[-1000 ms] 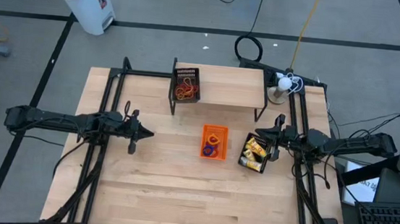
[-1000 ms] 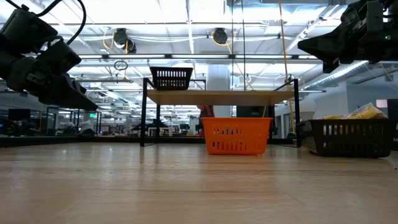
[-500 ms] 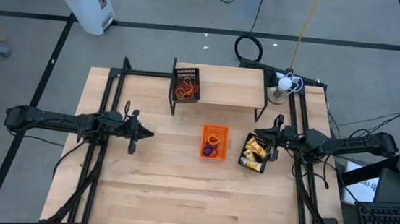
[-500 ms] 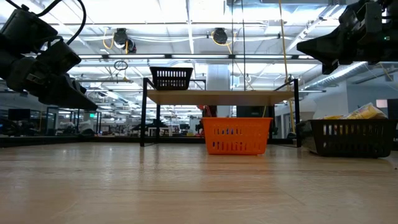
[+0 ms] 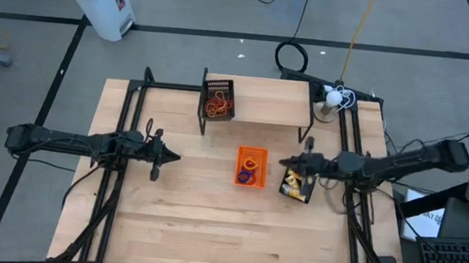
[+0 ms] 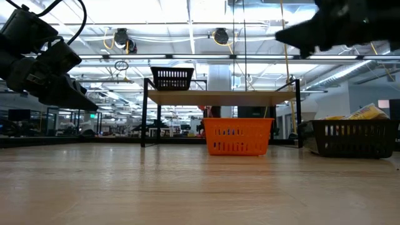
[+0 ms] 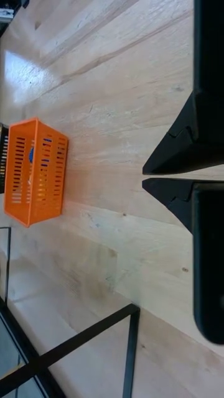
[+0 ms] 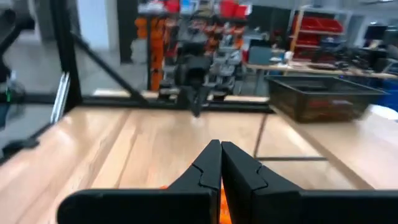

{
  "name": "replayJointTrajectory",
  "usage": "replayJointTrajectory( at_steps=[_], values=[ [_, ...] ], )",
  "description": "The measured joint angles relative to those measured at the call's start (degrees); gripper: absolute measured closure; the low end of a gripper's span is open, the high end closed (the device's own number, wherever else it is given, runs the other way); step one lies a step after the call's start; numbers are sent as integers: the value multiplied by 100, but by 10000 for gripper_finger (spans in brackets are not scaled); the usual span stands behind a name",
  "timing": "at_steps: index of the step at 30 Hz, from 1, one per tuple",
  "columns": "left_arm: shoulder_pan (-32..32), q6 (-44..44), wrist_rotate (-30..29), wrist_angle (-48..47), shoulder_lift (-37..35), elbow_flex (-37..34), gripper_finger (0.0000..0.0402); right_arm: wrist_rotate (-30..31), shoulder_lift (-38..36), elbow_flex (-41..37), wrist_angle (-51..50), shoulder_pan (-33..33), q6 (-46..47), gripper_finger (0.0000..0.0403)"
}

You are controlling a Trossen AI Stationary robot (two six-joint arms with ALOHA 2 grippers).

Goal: Pick & Place Office Desk Supplies
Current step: Put the orange bin on the shelf

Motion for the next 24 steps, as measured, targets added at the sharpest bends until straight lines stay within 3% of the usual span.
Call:
replayJointTrajectory(
  at_steps=[4, 9, 12, 15, 19, 24],
  values=[
    [0, -17, 1, 0, 0, 0, 378, -4, 1039, 1036, -676, 302, -290, 403],
    [-1, -28, 2, -2, 0, 0, 378, 338, 2319, 2650, -2603, 751, -516, 403],
    [0, -26, 4, -2, 0, 0, 378, 881, 2958, 3642, -3233, 904, -121, 403],
    [0, -30, 4, -2, 0, 0, 378, 915, 3440, 4599, -4670, 907, 342, 399],
    [0, -39, 4, -2, 0, 0, 378, 905, 4060, 5617, -6466, 903, 1032, 365],
    [0, -23, 4, -2, 0, 0, 378, 316, 4741, 6317, -7331, 905, 1431, 282]
  ],
)
